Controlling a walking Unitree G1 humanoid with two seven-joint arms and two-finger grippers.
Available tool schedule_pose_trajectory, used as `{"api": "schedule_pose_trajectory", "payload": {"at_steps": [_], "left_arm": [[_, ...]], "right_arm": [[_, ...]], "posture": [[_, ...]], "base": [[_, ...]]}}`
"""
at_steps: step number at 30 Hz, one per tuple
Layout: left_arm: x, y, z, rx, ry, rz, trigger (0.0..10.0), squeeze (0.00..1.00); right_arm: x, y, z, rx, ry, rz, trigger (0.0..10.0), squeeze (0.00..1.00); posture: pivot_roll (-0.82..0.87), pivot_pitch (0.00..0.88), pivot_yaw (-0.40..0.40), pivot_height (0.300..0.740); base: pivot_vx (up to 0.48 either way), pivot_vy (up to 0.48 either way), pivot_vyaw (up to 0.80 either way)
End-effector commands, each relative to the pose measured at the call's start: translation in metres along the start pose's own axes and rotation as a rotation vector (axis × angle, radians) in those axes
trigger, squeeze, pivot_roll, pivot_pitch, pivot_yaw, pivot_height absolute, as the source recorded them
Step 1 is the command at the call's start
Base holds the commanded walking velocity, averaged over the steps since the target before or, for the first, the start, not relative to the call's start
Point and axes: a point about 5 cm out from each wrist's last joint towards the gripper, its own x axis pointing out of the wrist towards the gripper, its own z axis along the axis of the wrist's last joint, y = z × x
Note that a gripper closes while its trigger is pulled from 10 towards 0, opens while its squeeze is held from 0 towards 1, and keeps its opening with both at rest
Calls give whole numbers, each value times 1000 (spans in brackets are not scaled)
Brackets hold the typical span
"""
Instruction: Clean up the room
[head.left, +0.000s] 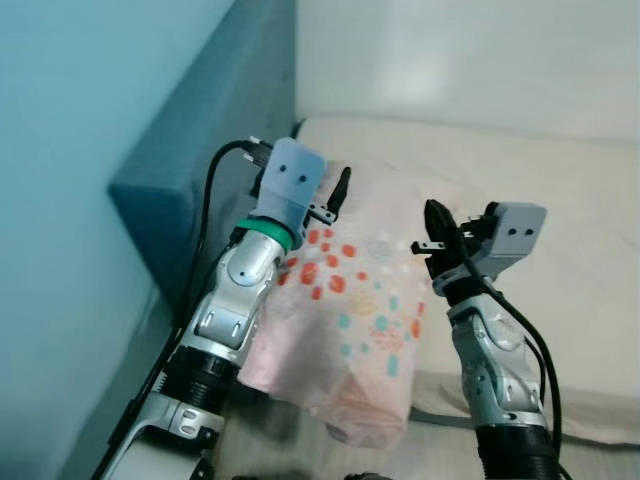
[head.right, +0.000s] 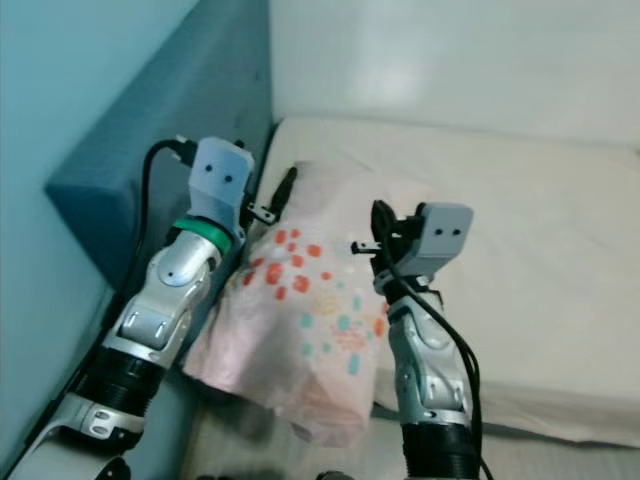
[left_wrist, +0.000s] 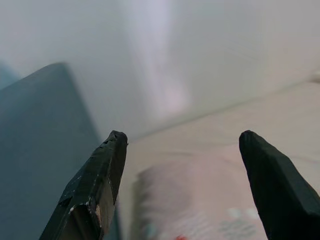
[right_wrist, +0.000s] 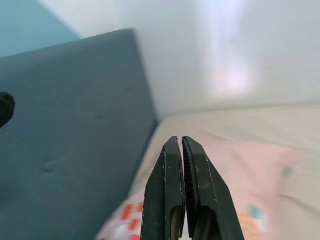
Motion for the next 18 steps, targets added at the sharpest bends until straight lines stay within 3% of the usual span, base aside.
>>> {"api": "schedule_pose_trajectory", "payload": {"at_steps": [1, 12, 18], "left_arm": [[1, 2, 0, 15, 1, 2, 10000, 0], [0, 0, -3, 22, 9, 4, 10000, 0], [-7, -1, -23, 4, 87, 20, 10000, 0]], "right_arm": [[-2, 1, -2, 10, 6, -4, 10000, 0], [-2, 2, -4, 12, 9, 4, 10000, 0], [-5, 3, -14, 11, 43, 6, 10000, 0]], "posture": [[-158, 40, 55, 740], [-160, 40, 54, 740], [-166, 50, 55, 740]], "base": [[0, 0, 0], [0, 0, 0], [0, 0, 0]]}}
